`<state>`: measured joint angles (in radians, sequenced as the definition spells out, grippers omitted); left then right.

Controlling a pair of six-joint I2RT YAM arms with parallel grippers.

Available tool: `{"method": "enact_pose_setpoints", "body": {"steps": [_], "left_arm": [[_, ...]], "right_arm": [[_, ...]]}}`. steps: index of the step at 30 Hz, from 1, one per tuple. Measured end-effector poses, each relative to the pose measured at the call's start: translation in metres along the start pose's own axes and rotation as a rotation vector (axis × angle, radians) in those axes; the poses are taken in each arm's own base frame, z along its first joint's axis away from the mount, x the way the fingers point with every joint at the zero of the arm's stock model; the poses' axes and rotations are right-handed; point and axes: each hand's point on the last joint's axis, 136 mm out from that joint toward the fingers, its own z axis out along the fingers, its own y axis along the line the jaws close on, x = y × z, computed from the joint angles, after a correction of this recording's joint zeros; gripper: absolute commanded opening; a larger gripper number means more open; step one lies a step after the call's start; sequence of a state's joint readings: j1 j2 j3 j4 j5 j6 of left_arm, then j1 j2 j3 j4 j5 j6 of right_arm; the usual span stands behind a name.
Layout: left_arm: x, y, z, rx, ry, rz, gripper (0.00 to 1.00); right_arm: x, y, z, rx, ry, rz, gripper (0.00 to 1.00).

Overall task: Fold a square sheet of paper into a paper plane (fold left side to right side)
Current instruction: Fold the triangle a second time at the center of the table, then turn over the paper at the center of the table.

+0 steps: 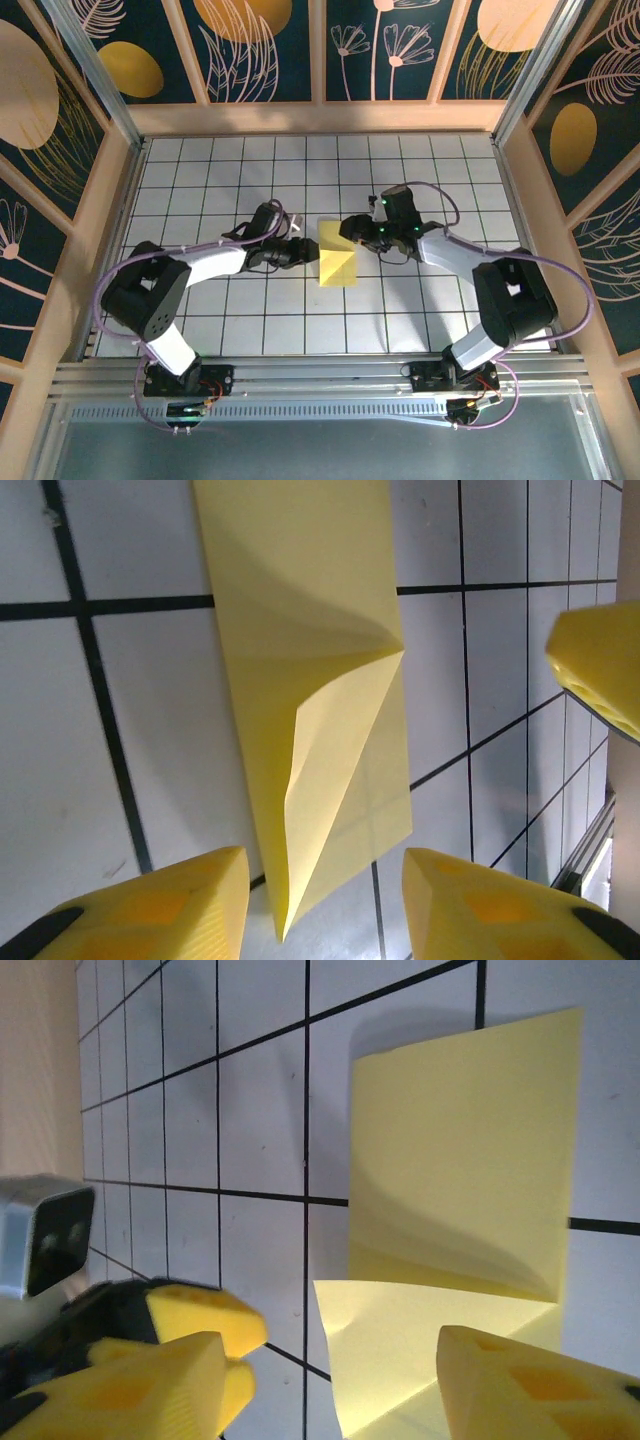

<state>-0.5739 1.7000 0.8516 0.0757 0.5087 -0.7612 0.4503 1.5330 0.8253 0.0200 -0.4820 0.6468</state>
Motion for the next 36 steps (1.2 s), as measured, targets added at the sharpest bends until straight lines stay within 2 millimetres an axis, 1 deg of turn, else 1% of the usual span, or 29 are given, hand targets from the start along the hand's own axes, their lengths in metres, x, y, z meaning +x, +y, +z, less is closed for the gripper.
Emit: {"method": "enact_pose_setpoints", "body": {"steps": [2, 4, 7, 10, 14, 18, 21, 23, 29, 36], "left_arm": [[-0.004, 0.002, 0.009, 0.001, 0.010, -0.005, 0.46], [-0.008, 0.004, 0.017, -0.005, 0.017, -0.009, 0.47], [-0.011, 0.005, 0.025, -0.006, 0.024, -0.012, 0.45], [-0.012, 0.008, 0.031, -0.008, 0.031, -0.010, 0.40], [-0.009, 0.015, 0.036, -0.020, 0.044, -0.005, 0.29], [-0.009, 0.016, 0.036, -0.022, 0.045, 0.006, 0.12], [-0.011, 0.014, 0.036, -0.014, 0.036, 0.017, 0.03], [-0.014, 0.010, 0.035, -0.002, 0.023, 0.026, 0.00], [-0.017, -0.001, 0.022, 0.032, -0.026, 0.053, 0.00], [-0.012, -0.004, 0.009, 0.057, -0.062, 0.030, 0.00]], "right_arm": [[0.002, -0.006, -0.007, 0.004, -0.015, 0.009, 0.71], [0.007, -0.013, -0.011, 0.008, -0.019, 0.023, 0.73], [0.013, -0.021, -0.013, 0.014, -0.021, 0.040, 0.74], [0.018, -0.025, -0.015, 0.015, -0.015, 0.047, 0.73], [0.019, -0.024, -0.015, 0.005, -0.013, 0.044, 0.73], [0.020, -0.022, -0.015, -0.008, -0.007, 0.040, 0.68], [0.022, -0.021, -0.014, -0.021, 0.007, 0.039, 0.64], [0.024, -0.021, -0.012, -0.027, 0.019, 0.041, 0.62], [0.036, -0.024, 0.001, -0.033, 0.071, 0.048, 0.60], [0.042, -0.018, 0.014, -0.070, 0.089, 0.060, 0.61]]}}
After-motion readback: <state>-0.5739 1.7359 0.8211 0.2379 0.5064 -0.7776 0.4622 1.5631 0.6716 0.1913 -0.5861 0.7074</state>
